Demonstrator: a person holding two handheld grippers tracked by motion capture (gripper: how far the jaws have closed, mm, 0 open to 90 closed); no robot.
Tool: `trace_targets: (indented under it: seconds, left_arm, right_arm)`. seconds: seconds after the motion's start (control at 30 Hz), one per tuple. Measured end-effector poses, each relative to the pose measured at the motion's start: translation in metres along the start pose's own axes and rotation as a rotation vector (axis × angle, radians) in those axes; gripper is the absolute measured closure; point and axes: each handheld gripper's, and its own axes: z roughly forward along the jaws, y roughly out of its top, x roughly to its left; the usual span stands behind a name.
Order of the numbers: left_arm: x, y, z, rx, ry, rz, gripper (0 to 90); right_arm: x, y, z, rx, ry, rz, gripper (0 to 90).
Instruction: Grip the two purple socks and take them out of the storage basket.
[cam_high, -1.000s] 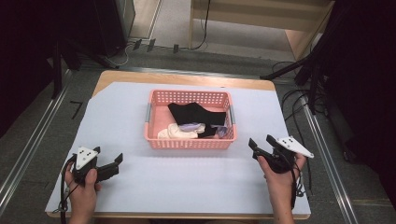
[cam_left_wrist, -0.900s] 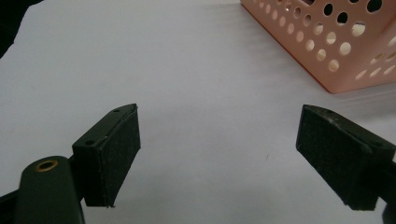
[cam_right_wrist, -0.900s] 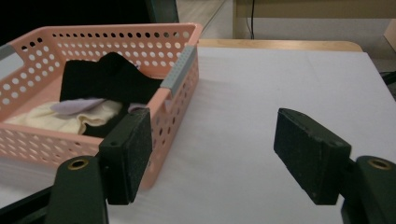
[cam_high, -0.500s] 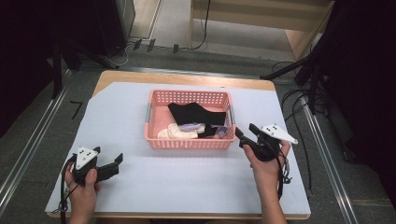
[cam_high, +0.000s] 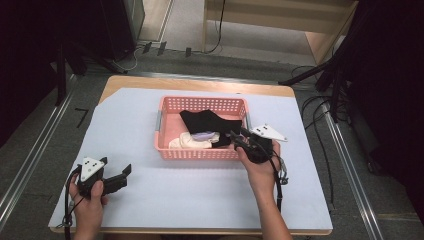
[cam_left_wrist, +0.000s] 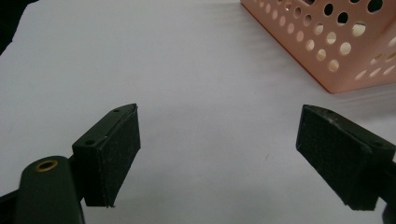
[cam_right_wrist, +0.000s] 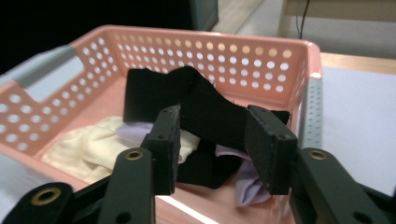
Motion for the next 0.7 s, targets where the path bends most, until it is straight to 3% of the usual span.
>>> trace_targets:
  seconds: [0.07,0.13,0.2,0.23,0.27,0.33,0.5,0.7]
  left_arm:
    - [0.000,0.000,0.000,-0.002,0.000,-0.003,14.6]
    - [0.000,0.000,0.000,-0.002,-0.001,-0.003,14.6]
    - [0.000,0.000,0.000,-0.002,-0.002,-0.003,14.5]
    - [0.000,0.000,0.000,0.000,-0.003,-0.001,14.6]
    - [0.000,0.000,0.000,0.000,-0.003,-0.001,14.6]
    - [0.000,0.000,0.000,0.002,-0.003,0.000,14.5]
    - [0.000,0.000,0.000,0.002,-0.003,0.002,14.6]
    - [0.001,0.000,0.000,0.005,-0.003,0.001,14.6]
  right_arm:
    - [0.005,0.000,0.007,0.020,0.005,-0.009,58.8]
    - [0.010,-0.001,0.013,0.024,0.031,0.036,58.8]
    - [0.013,-0.001,0.016,0.025,0.023,0.042,59.7]
    - [0.021,0.001,0.021,0.040,0.018,0.001,61.2]
    - [0.021,0.001,0.021,0.040,0.018,0.001,61.2]
    - [0.030,0.003,0.025,0.052,-0.016,-0.044,62.1]
    - [0.047,0.006,0.043,0.099,0.022,-0.084,63.5]
    - [0.054,0.006,0.059,0.131,0.029,-0.059,63.2]
